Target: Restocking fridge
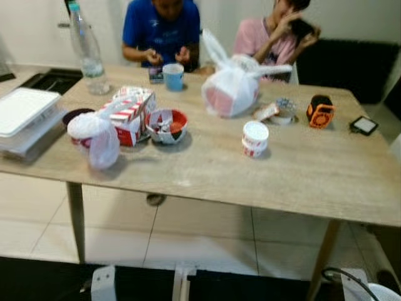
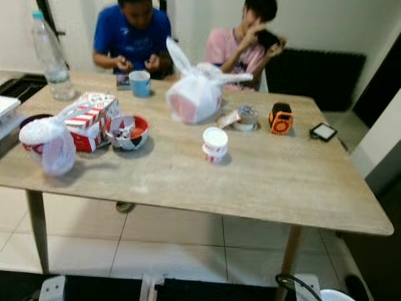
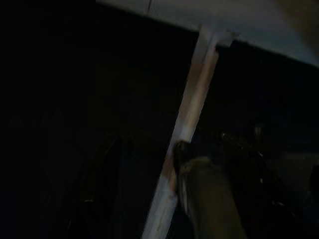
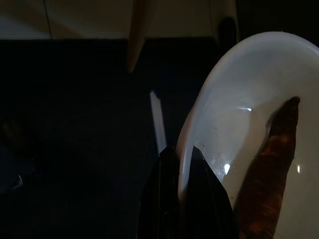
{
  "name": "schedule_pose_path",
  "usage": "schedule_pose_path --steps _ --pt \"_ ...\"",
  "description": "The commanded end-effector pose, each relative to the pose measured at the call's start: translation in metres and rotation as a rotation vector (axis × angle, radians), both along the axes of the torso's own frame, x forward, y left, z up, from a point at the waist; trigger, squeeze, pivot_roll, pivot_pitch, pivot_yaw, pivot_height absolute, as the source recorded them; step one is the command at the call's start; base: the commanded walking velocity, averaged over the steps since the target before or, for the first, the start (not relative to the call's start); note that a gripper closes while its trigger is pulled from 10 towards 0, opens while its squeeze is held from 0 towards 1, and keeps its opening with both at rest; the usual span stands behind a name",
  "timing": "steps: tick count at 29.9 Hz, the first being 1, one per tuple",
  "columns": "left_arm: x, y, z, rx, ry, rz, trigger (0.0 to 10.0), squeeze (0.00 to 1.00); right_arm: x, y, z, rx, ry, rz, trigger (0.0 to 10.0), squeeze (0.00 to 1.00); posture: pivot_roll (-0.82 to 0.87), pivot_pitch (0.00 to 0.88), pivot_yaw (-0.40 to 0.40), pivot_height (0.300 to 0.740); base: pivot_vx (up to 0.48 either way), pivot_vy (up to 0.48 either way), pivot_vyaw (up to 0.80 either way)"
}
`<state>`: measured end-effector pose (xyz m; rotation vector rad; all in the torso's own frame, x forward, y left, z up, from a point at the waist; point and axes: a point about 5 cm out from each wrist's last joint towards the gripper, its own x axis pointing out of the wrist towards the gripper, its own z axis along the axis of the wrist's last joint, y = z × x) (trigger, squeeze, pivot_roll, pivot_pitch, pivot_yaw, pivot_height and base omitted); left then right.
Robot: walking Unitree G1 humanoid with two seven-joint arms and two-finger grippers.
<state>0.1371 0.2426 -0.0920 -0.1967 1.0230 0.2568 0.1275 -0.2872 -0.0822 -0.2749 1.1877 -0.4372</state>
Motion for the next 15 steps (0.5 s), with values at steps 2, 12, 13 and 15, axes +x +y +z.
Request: schedule_pose_path --steps 2,12,13,15 --pt "0.0067 -0.0012 0.0022 0.004 -0.018 -0.017 10.0 0.0 -0.0049 -0.0043 0.0001 -0.006 0.007 -0.017 10.0 0.0 0.0 0.0 0.015 0.74 0.0 0.0 -0.78" --pt "0.0083 -0.0019 0.0026 -0.004 -0.023 -0.015 10.0 0.0 -0.005 -0.0034 -0.0003 0.0 0.008 -0.016 10.0 0.0 0.0 0.0 0.021 0.74 0.0 0.0 -0.78" --pt "0.0084 -0.002 0.0027 -0.007 -0.026 -0.009 10.0 0.0 -0.0052 -0.0034 -0.0004 -0.001 0.008 -0.016 10.0 0.0 0.0 0.0 0.022 0.74 0.0 0.0 -0.78" --pt "0.0077 -0.0022 0.0024 -0.01 -0.026 -0.007 10.0 0.0 -0.0055 -0.0032 -0.0006 -0.001 0.01 -0.015 10.0 0.0 0.0 0.0 0.023 0.74 0.0 0.0 -0.78"
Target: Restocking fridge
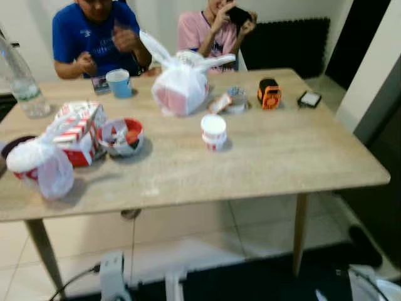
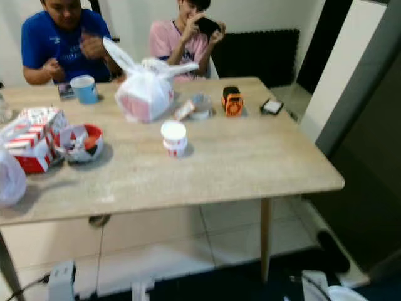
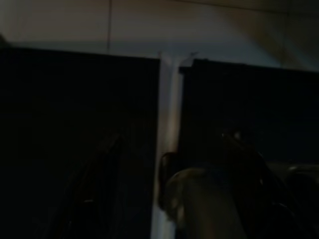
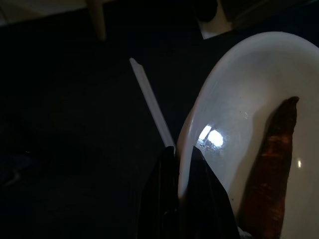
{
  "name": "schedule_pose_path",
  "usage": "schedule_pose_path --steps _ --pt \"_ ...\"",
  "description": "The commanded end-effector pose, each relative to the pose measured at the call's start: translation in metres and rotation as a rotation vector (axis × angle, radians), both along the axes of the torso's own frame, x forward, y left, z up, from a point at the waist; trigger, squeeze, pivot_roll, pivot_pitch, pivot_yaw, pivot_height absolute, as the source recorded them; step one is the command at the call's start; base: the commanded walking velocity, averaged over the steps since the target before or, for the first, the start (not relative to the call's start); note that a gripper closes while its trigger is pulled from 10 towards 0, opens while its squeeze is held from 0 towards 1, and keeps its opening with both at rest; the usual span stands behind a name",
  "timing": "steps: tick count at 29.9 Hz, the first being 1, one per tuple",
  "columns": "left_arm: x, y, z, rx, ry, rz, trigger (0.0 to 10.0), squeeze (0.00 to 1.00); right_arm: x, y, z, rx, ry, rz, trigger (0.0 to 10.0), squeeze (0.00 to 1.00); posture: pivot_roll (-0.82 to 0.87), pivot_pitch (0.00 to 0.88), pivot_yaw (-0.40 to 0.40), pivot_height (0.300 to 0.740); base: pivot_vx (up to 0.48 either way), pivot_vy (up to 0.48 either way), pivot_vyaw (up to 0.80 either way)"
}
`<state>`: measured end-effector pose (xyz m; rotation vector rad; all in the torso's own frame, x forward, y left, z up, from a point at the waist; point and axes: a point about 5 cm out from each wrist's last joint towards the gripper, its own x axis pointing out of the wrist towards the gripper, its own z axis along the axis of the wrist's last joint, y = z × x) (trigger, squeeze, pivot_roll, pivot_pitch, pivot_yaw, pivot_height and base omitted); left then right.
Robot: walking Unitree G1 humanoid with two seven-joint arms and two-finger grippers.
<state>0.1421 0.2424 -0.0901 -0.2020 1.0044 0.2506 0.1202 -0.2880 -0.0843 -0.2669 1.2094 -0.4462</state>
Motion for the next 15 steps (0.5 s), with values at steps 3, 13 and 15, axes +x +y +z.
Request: schedule_pose_path --steps 3,13,15 --pt "0.0005 -0.0008 0.0 -0.004 0.0 -0.009 10.0 0.0 0.0015 -0.0018 0.0012 -0.004 -0.007 0.001 10.0 0.0 0.0 0.0 0.029 0.74 0.0 0.0 -0.78" --pt "-0.0029 0.0007 -0.0008 -0.007 0.003 0.002 10.0 0.0 -0.0008 -0.0014 0.0003 -0.004 -0.001 0.004 10.0 0.0 0.0 0.0 0.031 0.74 0.0 0.0 -0.78" --pt "-0.0046 -0.002 -0.0021 -0.016 0.008 0.003 10.0 0.0 -0.002 -0.001 -0.0002 -0.004 0.003 0.006 10.0 0.0 0.0 0.0 0.029 0.74 0.0 0.0 -0.78"
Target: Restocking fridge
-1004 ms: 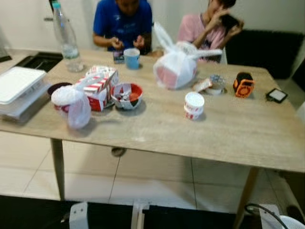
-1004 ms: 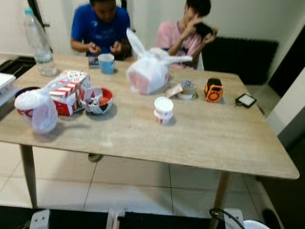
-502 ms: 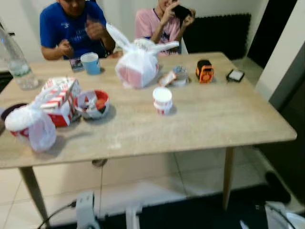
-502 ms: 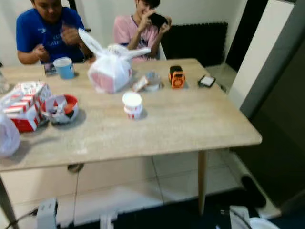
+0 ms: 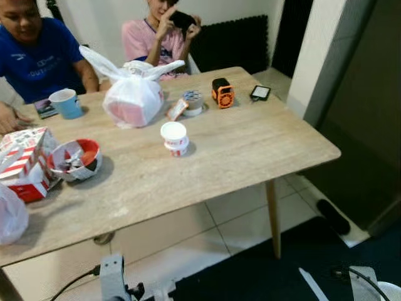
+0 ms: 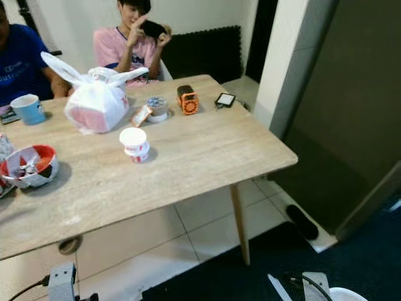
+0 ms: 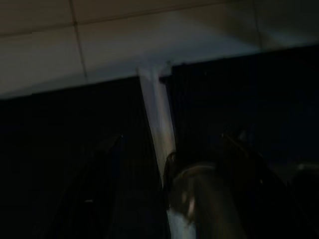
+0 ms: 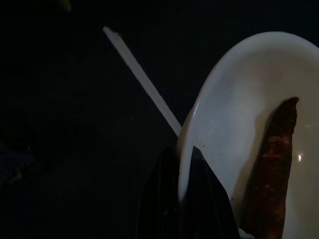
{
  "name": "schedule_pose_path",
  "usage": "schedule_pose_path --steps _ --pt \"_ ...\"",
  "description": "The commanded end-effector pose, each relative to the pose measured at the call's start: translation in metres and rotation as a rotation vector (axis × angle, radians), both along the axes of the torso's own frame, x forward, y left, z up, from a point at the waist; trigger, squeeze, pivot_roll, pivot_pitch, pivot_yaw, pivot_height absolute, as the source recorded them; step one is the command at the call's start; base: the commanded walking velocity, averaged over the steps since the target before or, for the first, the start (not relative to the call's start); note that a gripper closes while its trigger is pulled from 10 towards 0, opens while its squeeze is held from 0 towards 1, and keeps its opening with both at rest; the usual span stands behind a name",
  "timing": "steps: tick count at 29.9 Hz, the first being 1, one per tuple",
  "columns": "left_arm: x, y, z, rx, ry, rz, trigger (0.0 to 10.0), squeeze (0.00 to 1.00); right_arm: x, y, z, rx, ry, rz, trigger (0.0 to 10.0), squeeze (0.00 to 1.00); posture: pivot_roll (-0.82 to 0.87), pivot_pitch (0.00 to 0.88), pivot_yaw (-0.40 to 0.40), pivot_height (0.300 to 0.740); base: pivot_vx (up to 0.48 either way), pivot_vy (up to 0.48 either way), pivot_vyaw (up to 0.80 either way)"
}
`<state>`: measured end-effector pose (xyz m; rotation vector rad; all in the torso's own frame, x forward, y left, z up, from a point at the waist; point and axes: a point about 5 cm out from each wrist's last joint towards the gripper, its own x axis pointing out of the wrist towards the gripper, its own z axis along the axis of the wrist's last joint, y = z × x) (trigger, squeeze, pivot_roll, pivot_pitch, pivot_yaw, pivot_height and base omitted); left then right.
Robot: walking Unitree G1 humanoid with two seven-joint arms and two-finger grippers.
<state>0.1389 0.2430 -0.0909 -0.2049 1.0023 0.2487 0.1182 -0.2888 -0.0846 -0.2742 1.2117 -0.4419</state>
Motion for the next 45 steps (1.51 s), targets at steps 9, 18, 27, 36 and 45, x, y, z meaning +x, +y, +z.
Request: schedule_pose_path --steps 9,18,27,36,45 --pt "-0.002 -0.006 -0.003 0.0 0.027 -0.025 10.0 0.0 0.0 0.0 0.0 -0.006 0.0 0.015 10.0 0.0 0.0 0.0 0.024 0.74 0.0 0.0 -0.78" --pt "-0.005 -0.007 -0.004 -0.021 0.037 -0.01 10.0 0.0 0.007 0.001 0.002 -0.016 -0.004 0.107 10.0 0.0 -0.01 0.0 0.022 0.74 0.0 -0.059 -0.43" --pt "-0.008 -0.011 -0.006 -0.027 0.055 -0.022 10.0 0.0 0.012 0.005 0.002 0.008 -0.012 0.15 10.0 0.0 -0.01 0.0 0.012 0.74 0.0 -0.451 0.0" --pt "-0.009 -0.008 -0.006 -0.022 0.06 -0.025 10.0 0.0 0.015 0.007 0.002 0.02 -0.015 0.19 10.0 0.0 -0.01 0.0 0.011 0.74 0.0 -0.443 0.0" --pt "-0.008 -0.007 -0.005 -0.02 0.056 -0.026 10.0 0.0 0.018 0.012 0.002 0.034 -0.023 0.21 10.0 0.0 -0.01 0.0 0.011 0.74 0.0 -0.443 0.0"
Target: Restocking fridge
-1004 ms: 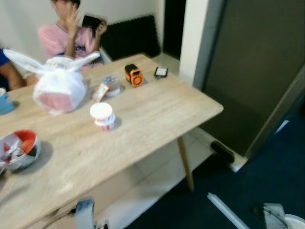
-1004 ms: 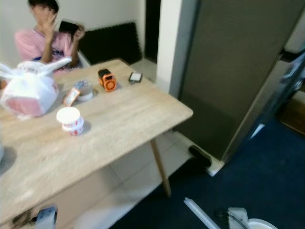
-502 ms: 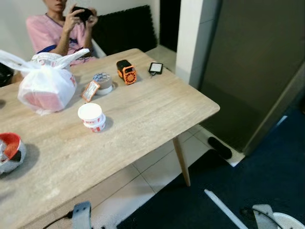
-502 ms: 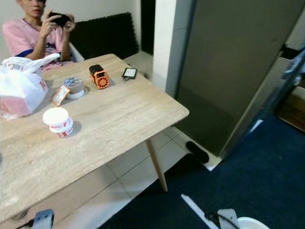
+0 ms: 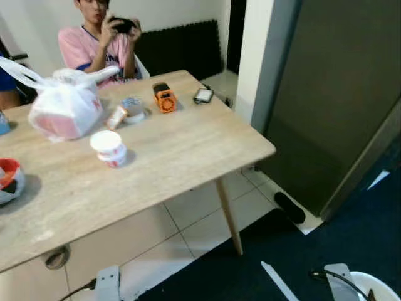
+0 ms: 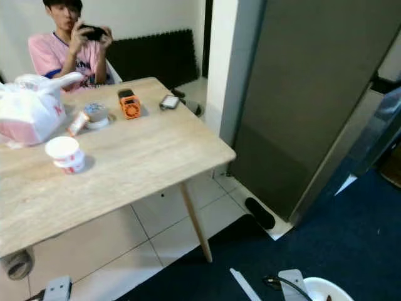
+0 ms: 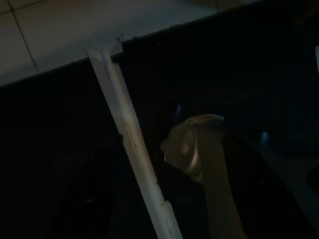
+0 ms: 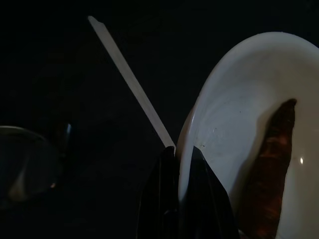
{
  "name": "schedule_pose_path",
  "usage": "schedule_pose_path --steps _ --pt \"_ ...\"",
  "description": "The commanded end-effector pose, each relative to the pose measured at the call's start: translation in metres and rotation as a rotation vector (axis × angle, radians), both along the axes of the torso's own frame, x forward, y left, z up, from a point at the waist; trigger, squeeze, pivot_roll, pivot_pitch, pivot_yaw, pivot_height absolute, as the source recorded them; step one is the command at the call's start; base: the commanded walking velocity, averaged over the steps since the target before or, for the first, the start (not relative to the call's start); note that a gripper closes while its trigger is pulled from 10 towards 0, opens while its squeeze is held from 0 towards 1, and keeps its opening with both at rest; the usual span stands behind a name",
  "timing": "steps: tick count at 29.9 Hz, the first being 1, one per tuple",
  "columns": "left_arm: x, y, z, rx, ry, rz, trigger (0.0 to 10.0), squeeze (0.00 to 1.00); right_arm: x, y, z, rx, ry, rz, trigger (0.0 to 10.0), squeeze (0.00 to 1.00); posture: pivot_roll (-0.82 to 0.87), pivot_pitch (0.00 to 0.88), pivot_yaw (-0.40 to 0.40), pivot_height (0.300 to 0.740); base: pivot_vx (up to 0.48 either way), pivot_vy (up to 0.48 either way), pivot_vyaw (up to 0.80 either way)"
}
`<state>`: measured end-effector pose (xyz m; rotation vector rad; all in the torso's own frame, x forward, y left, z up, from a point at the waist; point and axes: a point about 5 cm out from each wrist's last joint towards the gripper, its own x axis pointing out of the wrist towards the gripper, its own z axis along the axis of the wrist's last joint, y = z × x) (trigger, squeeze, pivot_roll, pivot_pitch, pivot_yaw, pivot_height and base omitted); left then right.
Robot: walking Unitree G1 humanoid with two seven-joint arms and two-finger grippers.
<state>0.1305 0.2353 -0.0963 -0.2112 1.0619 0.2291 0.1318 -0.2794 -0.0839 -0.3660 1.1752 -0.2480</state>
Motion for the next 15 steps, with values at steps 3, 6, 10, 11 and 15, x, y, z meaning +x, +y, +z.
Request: schedule_pose_path --steps 3,6,10,11,15 --pt "0.0007 0.0004 0.0003 0.0 0.001 -0.008 10.0 0.0 0.0045 0.0033 0.0004 0.01 -0.019 0.009 10.0 0.0 -0.01 0.0 0.011 0.74 0.0 -0.446 0.0" --pt "-0.0002 0.0 0.0 -0.001 0.003 -0.007 10.0 0.0 0.0038 0.0045 -0.0002 0.025 -0.016 0.009 10.0 0.0 -0.01 0.0 0.011 0.74 0.0 -0.442 0.74" --pt "-0.0011 -0.0004 -0.0004 -0.003 0.005 -0.005 10.0 0.0 0.0034 0.0048 -0.0006 0.03 -0.008 0.016 10.0 0.0 -0.01 0.0 0.01 0.74 0.0 -0.44 0.74" --pt "-0.0013 -0.0006 -0.0006 -0.004 0.005 -0.005 10.0 0.0 0.0043 0.0048 -0.0002 0.031 -0.01 0.017 10.0 0.0 -0.01 0.0 0.01 0.74 0.0 -0.435 0.74" --pt "-0.0012 -0.0008 -0.0006 -0.005 0.004 -0.006 10.0 0.0 0.0061 0.0045 0.0006 0.026 -0.02 0.015 10.0 0.0 -0.01 0.0 0.01 0.74 0.0 -0.436 0.74"
